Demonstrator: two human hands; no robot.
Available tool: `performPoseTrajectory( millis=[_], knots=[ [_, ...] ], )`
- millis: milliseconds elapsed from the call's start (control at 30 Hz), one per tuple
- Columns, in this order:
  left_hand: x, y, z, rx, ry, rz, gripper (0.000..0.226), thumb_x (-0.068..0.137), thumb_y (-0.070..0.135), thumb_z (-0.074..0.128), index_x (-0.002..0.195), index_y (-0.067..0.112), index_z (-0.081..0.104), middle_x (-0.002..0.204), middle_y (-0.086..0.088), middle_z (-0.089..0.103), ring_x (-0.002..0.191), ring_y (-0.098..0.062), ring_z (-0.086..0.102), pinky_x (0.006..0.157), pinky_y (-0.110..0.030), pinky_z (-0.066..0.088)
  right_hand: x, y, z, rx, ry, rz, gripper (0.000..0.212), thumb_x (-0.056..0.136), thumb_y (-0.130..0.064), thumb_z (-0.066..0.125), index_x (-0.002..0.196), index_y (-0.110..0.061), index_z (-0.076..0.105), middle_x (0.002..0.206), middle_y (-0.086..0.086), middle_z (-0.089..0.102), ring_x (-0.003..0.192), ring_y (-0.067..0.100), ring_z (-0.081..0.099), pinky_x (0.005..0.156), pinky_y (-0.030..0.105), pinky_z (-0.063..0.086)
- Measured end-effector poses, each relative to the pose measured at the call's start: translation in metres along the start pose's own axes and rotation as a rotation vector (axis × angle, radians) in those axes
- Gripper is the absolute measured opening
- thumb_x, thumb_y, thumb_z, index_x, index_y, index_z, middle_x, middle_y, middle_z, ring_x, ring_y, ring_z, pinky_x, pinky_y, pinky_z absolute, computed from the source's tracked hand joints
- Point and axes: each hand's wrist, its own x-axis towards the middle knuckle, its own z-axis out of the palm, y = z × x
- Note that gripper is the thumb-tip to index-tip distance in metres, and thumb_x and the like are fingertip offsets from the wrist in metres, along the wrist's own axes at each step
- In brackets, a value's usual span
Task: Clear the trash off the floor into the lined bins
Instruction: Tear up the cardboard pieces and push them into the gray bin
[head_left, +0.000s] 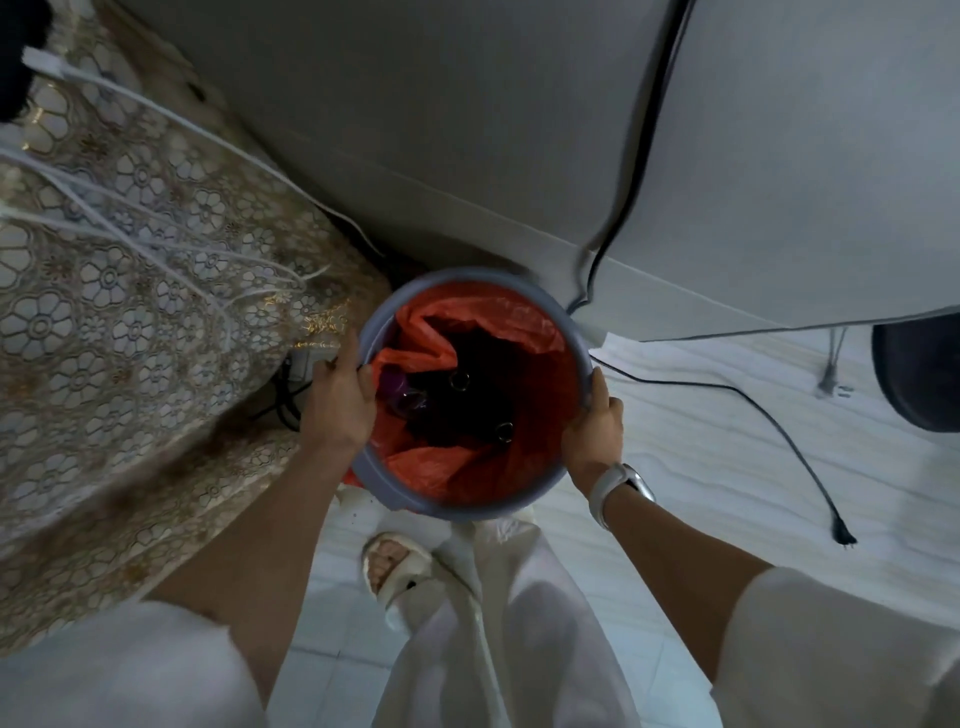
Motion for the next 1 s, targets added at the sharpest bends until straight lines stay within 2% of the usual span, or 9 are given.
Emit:
performPoseTrajectory(
  millis=[133,267,333,400,500,633,733,900,1000],
  knots=[
    [-0.041,0.001,-0.008,0.007,0.003,0.001,0.05,0.099,0.021,0.031,0.147,0.018,0.016,0.122,-0.033,0.047,0.099,-0.045,0.052,0.075,-0.042,0.04,-0.032,0.012,-0.016,0.031,0.006,-0.027,0.066,0.085,0.008,0.032,0.145,-0.018,0.022,0.121,0.022,0.039,0.093,0.039,0.052,0.076,0.02,0.032],
    [-0.083,0.006,-0.021,0.02,0.025,0.058,0.048,0.099,0.021,0.033,0.146,0.016,0.022,0.114,-0.035,0.052,0.093,-0.044,0.054,0.068,-0.038,0.038,-0.074,0.023,-0.041,0.045,0.017,-0.037,0.063,0.087,0.006,0.032,0.145,-0.016,0.02,0.117,0.024,0.039,0.081,0.034,0.048,0.076,0.019,0.031],
    [-0.109,0.009,-0.029,0.009,0.013,0.068,0.048,0.099,0.022,0.034,0.146,0.017,0.024,0.11,-0.035,0.052,0.09,-0.046,0.055,0.07,-0.043,0.044,-0.101,0.032,-0.054,0.063,0.035,-0.022,0.064,0.086,0.007,0.034,0.145,-0.015,0.021,0.115,0.024,0.039,0.08,0.035,0.048,0.075,0.017,0.03],
    [-0.14,0.011,-0.038,-0.001,-0.039,0.048,0.049,0.099,0.026,0.032,0.146,0.022,0.021,0.119,-0.033,0.05,0.095,-0.046,0.055,0.076,-0.047,0.046,-0.135,0.045,-0.067,0.109,0.075,0.013,0.066,0.084,0.009,0.035,0.145,-0.014,0.023,0.108,0.02,0.037,0.08,0.035,0.048,0.075,0.013,0.029],
    [-0.182,0.019,-0.047,0.024,-0.077,0.093,0.048,0.099,0.027,0.032,0.146,0.024,0.022,0.125,-0.033,0.049,0.104,-0.048,0.053,0.08,-0.048,0.046,-0.184,0.067,-0.085,0.188,0.124,0.086,0.068,0.082,0.011,0.035,0.144,-0.013,0.024,0.102,0.011,0.031,0.077,0.025,0.043,0.077,0.009,0.028],
    [-0.236,0.043,-0.056,0.076,-0.125,0.142,0.048,0.098,0.02,0.035,0.145,0.018,0.026,0.12,-0.031,0.052,0.104,-0.042,0.053,0.086,-0.041,0.042,-0.242,0.102,-0.111,0.277,0.171,0.178,0.066,0.082,0.012,0.034,0.143,-0.013,0.028,0.104,0.013,0.034,0.082,0.028,0.047,0.077,0.008,0.029],
    [-0.273,0.068,-0.052,0.126,-0.187,0.251,0.048,0.098,0.014,0.036,0.145,0.014,0.028,0.121,-0.027,0.053,0.106,-0.038,0.053,0.088,-0.035,0.04,-0.28,0.135,-0.132,0.347,0.228,0.279,0.062,0.084,0.011,0.035,0.141,-0.013,0.034,0.113,0.025,0.041,0.092,0.036,0.051,0.079,0.009,0.028],
    [-0.322,0.111,-0.021,0.292,-0.295,0.353,0.048,0.098,0.019,0.033,0.146,0.02,0.024,0.093,-0.03,0.058,0.079,-0.041,0.058,0.068,-0.037,0.042,-0.335,0.197,-0.16,0.487,0.384,0.437,0.056,0.084,0.013,0.035,0.137,-0.005,0.039,0.112,0.031,0.044,0.096,0.04,0.051,0.082,0.011,0.029],
    [-0.357,0.147,0.007,0.393,-0.337,0.457,0.049,0.098,0.019,0.033,0.146,0.021,0.022,0.1,-0.027,0.058,0.083,-0.039,0.057,0.068,-0.034,0.038,-0.364,0.243,-0.177,0.556,0.442,0.527,0.055,0.085,0.013,0.035,0.137,-0.005,0.039,0.112,0.031,0.045,0.098,0.039,0.05,0.081,0.008,0.024]
  ],
)
